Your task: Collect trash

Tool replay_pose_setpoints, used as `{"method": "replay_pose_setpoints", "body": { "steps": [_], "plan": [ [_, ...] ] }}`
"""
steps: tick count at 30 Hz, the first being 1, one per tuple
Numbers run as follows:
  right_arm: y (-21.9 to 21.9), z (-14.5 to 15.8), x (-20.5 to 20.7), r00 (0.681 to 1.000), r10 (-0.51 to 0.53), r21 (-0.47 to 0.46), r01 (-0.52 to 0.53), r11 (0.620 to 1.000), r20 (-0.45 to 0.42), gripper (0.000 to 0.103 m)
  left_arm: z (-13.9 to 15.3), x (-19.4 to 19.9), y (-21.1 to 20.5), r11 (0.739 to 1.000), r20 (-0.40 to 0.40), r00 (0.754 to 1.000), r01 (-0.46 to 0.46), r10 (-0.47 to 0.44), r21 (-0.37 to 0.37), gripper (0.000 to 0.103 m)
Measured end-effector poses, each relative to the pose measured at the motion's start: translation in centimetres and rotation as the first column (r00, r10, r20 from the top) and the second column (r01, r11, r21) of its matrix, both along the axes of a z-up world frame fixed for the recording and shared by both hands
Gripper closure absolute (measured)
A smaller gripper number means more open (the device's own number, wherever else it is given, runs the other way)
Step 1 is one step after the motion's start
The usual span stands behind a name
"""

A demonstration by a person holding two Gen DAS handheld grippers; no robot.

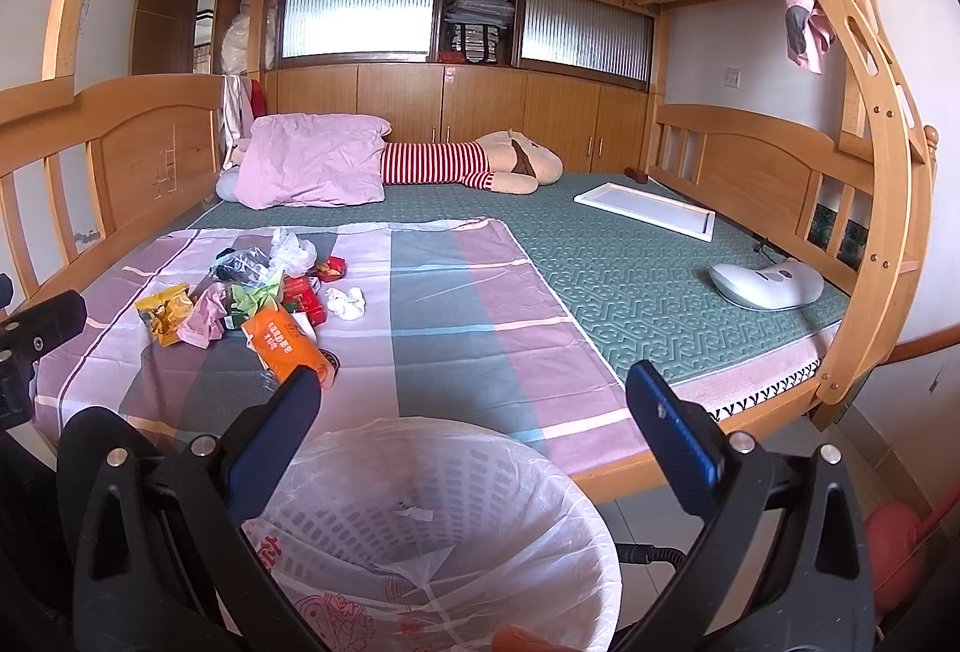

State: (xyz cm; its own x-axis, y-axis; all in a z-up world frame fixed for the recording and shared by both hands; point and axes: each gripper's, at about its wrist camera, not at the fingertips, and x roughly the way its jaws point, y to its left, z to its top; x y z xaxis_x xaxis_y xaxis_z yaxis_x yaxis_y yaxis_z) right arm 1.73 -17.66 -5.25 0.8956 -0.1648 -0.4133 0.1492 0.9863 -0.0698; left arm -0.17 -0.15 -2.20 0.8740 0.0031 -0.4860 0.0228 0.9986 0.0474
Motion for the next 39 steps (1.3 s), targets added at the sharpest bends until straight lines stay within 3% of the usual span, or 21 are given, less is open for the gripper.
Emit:
{"method": "replay_pose_setpoints", "body": {
  "steps": [39],
  "plan": [
    [0.42,-0.03,-0.08,1.000,0.000,0.005,0.000,1.000,-0.005,0.003,-0.12,0.23,-0.34,1.000,-0.021,1.000,-0.001,0.001,-0.002,0.004]
  ]
}}
